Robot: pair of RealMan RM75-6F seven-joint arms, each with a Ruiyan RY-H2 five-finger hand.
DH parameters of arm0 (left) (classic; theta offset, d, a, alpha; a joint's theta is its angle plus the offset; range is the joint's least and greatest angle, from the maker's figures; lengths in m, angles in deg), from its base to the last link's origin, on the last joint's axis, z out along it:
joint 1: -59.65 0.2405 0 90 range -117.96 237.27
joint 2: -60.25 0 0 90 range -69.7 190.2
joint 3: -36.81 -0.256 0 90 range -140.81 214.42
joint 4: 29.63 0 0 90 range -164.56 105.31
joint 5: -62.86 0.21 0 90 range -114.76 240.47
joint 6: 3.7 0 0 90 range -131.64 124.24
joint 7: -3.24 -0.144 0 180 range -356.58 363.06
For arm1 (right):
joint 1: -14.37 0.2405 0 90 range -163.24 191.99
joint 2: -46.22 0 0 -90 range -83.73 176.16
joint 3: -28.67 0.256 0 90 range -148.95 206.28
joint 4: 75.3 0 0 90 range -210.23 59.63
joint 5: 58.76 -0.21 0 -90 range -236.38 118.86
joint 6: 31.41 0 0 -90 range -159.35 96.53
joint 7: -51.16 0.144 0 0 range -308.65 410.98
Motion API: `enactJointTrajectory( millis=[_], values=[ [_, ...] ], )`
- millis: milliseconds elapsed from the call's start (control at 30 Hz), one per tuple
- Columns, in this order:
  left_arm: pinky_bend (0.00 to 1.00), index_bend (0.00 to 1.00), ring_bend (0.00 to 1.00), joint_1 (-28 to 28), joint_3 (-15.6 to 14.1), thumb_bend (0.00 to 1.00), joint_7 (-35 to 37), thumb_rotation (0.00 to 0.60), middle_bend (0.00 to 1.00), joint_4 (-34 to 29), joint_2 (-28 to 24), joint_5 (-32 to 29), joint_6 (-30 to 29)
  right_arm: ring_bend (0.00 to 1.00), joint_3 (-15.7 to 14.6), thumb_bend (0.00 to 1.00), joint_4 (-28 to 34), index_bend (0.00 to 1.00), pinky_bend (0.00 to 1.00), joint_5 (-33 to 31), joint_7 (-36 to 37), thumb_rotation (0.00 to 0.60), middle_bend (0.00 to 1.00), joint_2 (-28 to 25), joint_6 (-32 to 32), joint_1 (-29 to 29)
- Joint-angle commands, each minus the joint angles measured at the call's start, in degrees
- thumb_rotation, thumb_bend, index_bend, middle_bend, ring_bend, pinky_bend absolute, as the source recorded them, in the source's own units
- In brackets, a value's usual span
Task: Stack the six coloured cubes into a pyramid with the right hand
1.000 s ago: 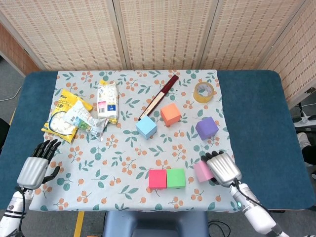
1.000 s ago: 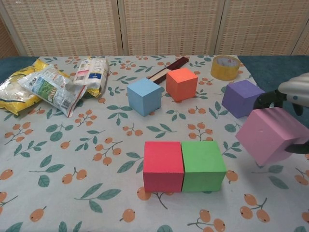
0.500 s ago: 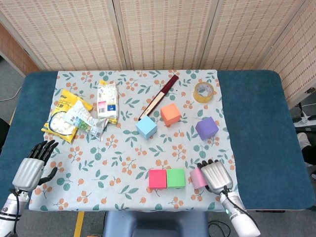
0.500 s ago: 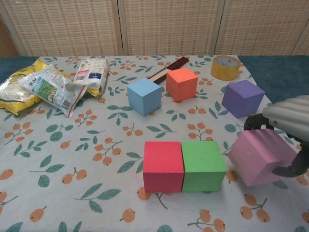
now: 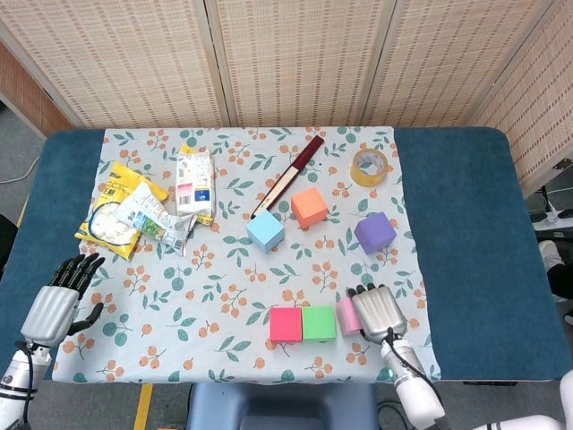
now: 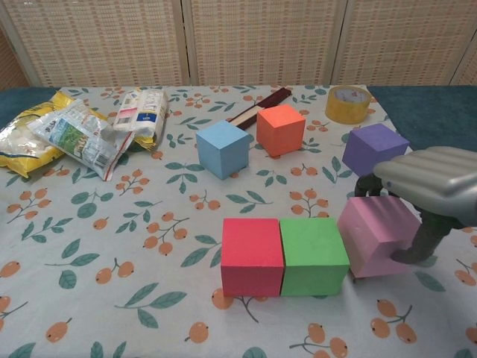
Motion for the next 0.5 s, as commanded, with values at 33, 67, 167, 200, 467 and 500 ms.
enactJointTrajectory(
  millis=[33, 67, 167, 200, 467, 500],
  values=[
    [0.1, 0.0, 0.01, 0.0, 0.1, 0.41, 0.2, 0.6, 0.05, 0.0, -0.1, -0.2, 0.2, 0.36, 0.3, 0.15, 0.1, 0.83, 0.45, -0.9, -0.8, 0.6, 0.42, 0.9, -0.6, 0.6],
    [0.1, 0.0, 0.01, 0.0, 0.1, 0.41, 0.3, 0.6, 0.05, 0.0, -0.2, -0.2, 0.3, 0.36, 0.2, 0.15, 0.1, 0.83, 0.45, -1.1, -1.0, 0.6, 0.42, 1.1, -0.8, 0.8],
    [0.1, 0.0, 0.01, 0.0, 0.2, 0.41, 0.5, 0.6, 0.05, 0.0, -0.3, -0.1, 0.3, 0.36, -0.2, 0.15, 0.3, 0.83, 0.45, -1.5, -1.8, 0.6, 0.42, 1.6, -1.4, 1.2],
    [0.1, 0.0, 0.01, 0.0, 0.2, 0.41, 0.5, 0.6, 0.05, 0.0, -0.3, -0.1, 0.4, 0.36, -0.4, 0.15, 0.3, 0.83, 0.45, -1.6, -2.0, 0.6, 0.42, 1.7, -1.7, 1.3],
    [0.1, 0.0, 0.01, -0.1, 0.4, 0.41, 1.2, 0.6, 0.05, 0.1, -0.6, -0.1, 0.7, 0.36, -0.8, 0.15, 0.0, 0.82, 0.45, -2.4, -3.3, 0.6, 0.42, 3.3, -3.4, 2.0],
    [0.1, 0.0, 0.01, -0.1, 0.4, 0.41, 1.3, 0.6, 0.05, 0.1, -0.6, -0.1, 0.8, 0.36, -0.8, 0.15, 0.0, 0.82, 0.45, -2.5, -3.4, 0.6, 0.42, 3.4, -3.6, 2.1]
  ],
)
